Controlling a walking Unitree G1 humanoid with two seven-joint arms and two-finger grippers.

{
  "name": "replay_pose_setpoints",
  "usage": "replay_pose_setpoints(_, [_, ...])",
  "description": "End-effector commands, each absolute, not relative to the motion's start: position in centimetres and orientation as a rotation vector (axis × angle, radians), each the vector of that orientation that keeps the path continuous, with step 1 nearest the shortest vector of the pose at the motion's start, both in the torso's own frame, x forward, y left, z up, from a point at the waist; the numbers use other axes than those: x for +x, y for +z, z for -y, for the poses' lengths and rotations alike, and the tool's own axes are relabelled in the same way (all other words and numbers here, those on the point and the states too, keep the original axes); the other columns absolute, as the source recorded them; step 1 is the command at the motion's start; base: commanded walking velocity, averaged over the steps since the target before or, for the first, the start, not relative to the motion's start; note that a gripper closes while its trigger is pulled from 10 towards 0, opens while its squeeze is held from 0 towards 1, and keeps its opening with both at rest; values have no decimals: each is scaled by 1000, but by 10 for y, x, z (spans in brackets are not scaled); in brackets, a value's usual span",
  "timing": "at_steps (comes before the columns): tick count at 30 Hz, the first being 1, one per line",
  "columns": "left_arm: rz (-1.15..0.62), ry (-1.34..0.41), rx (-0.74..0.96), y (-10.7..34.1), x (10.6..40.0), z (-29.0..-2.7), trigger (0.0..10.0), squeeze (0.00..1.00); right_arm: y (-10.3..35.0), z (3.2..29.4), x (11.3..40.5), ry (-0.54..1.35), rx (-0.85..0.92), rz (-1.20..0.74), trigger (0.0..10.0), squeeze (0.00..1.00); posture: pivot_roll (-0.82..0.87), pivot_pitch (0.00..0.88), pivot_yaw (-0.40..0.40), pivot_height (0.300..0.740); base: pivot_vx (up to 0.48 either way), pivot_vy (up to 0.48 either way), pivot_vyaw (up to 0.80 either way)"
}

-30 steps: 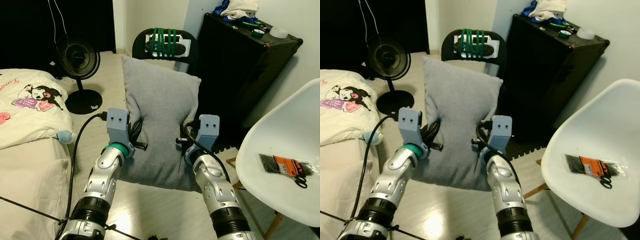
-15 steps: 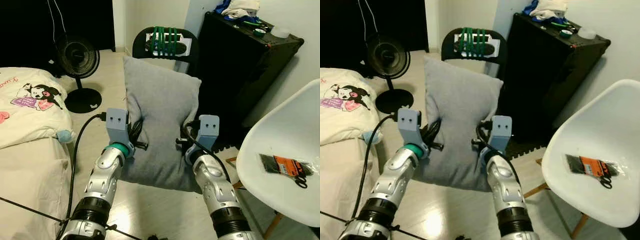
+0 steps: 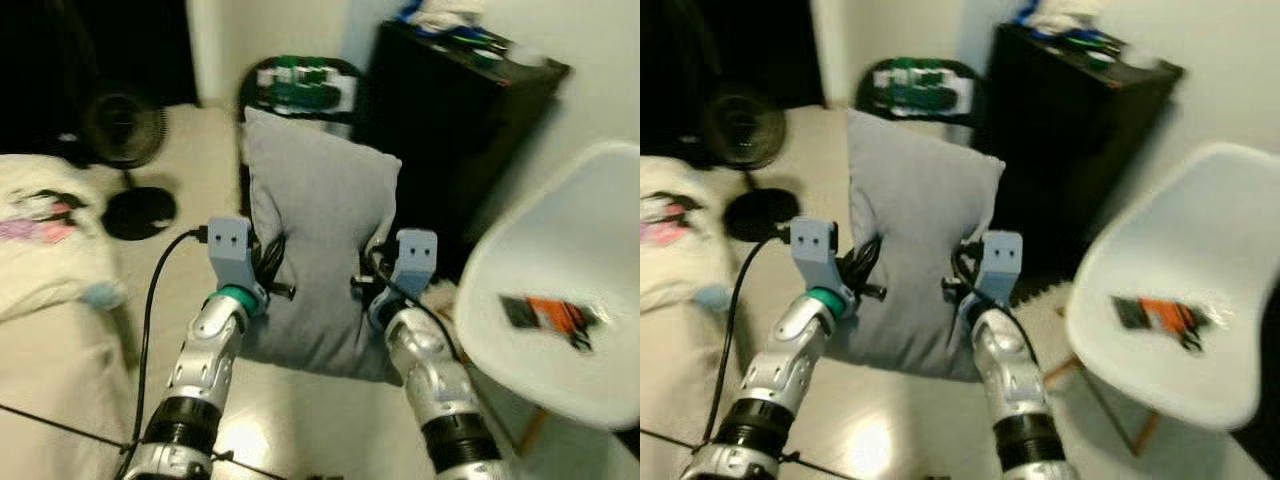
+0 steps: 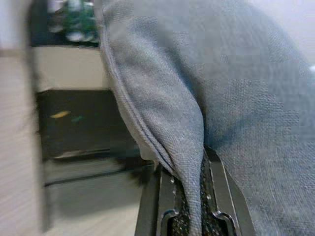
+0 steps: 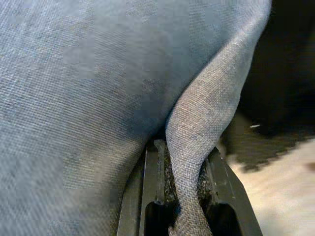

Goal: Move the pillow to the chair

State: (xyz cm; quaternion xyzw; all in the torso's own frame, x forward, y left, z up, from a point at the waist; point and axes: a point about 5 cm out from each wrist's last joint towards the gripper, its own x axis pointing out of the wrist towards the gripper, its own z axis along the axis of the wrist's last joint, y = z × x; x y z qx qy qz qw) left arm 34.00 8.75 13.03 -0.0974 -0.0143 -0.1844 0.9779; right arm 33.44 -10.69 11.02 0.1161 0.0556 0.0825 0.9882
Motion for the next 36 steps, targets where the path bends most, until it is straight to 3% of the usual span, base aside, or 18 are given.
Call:
replay_pose_setpoints(1, [61,-445,-201,139,339,-75,10000,0,120,85,335,251,247,-86,10000,0,-57,3,-27,740,349,0,-800])
replay_pose_setpoints(8, [64,-450,-204,140,340,-74,10000,0,121,86,337,250,246,-83,10000,0,-54,0,-30,740,350,0,-763])
replay_pose_setpoints(36, [67,-471,-209,142,341,-71,10000,0,121,87,337,237,247,-80,10000,0,-59,0,-22,740,350,0,0])
